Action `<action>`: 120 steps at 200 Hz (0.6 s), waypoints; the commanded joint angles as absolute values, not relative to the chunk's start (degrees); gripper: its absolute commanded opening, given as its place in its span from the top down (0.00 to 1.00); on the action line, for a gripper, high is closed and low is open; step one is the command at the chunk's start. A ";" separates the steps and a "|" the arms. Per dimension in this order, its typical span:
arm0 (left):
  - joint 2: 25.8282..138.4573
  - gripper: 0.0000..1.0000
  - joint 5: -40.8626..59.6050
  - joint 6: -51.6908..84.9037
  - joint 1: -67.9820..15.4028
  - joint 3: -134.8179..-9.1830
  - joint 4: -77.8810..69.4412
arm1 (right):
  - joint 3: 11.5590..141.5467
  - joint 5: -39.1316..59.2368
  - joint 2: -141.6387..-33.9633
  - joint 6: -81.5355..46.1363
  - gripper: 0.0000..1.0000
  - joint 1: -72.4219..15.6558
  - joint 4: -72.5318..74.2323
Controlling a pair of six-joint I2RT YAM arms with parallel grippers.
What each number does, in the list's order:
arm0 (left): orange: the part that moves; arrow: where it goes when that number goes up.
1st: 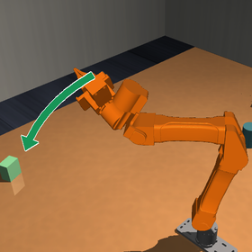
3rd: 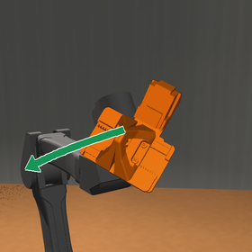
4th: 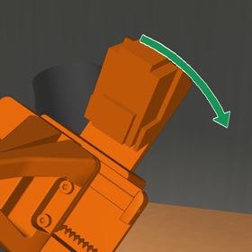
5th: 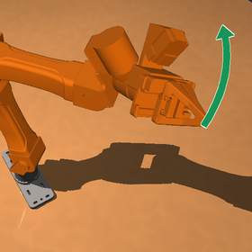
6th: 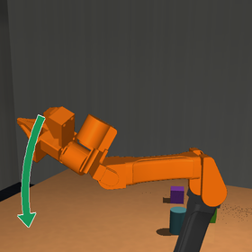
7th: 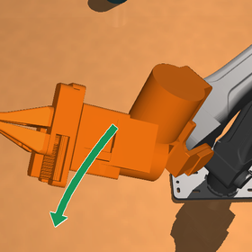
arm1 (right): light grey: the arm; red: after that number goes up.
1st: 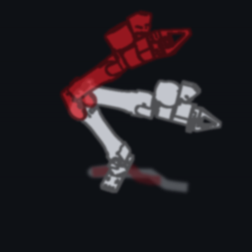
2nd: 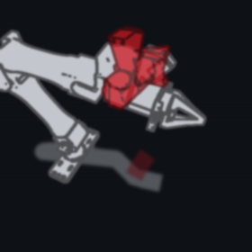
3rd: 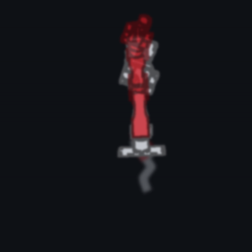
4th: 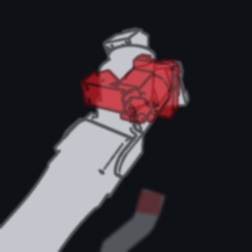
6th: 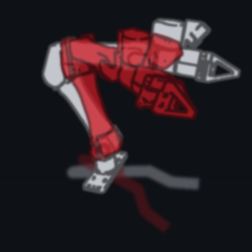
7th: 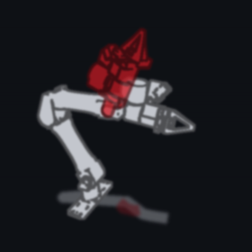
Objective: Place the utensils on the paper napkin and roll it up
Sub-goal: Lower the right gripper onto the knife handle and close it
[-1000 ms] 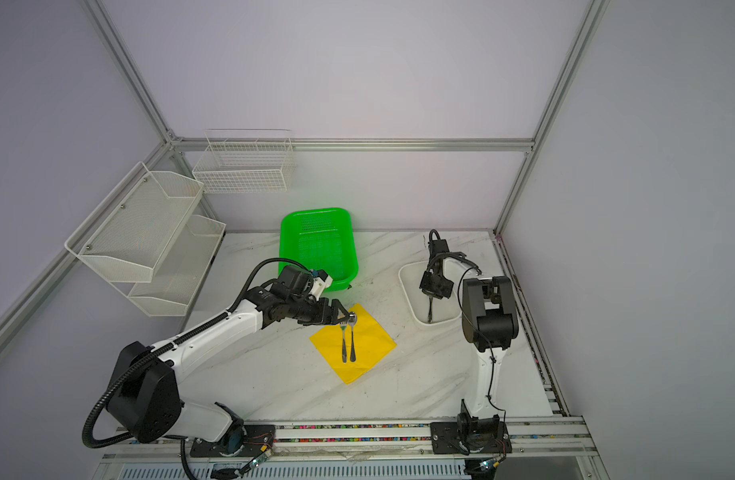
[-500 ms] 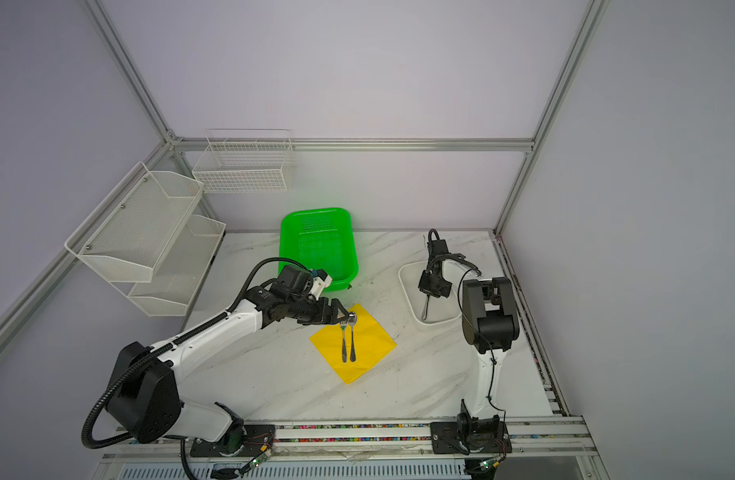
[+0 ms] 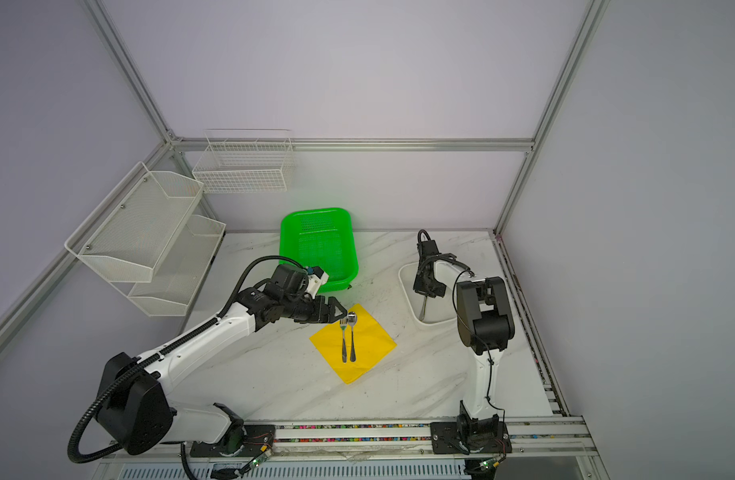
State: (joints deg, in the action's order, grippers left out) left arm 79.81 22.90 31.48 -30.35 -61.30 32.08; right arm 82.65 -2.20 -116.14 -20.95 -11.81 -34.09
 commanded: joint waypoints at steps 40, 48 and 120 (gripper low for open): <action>79.53 0.13 22.05 32.47 -30.31 -65.75 31.16 | 83.70 -2.37 -119.10 -20.62 0.88 -15.33 -39.67; 79.54 0.13 22.00 32.67 -30.32 -65.74 31.03 | 83.63 -1.59 -119.14 -20.52 0.87 -15.32 -39.25; 79.37 0.12 22.97 32.73 -30.32 -65.94 30.56 | 82.39 6.47 -117.96 -18.58 0.88 -15.48 -35.44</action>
State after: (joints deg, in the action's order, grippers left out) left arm 79.81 22.06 32.38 -30.35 -61.30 32.03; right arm 84.18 -0.67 -116.97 -20.14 -14.90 -35.44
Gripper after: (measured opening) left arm 0.876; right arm 0.124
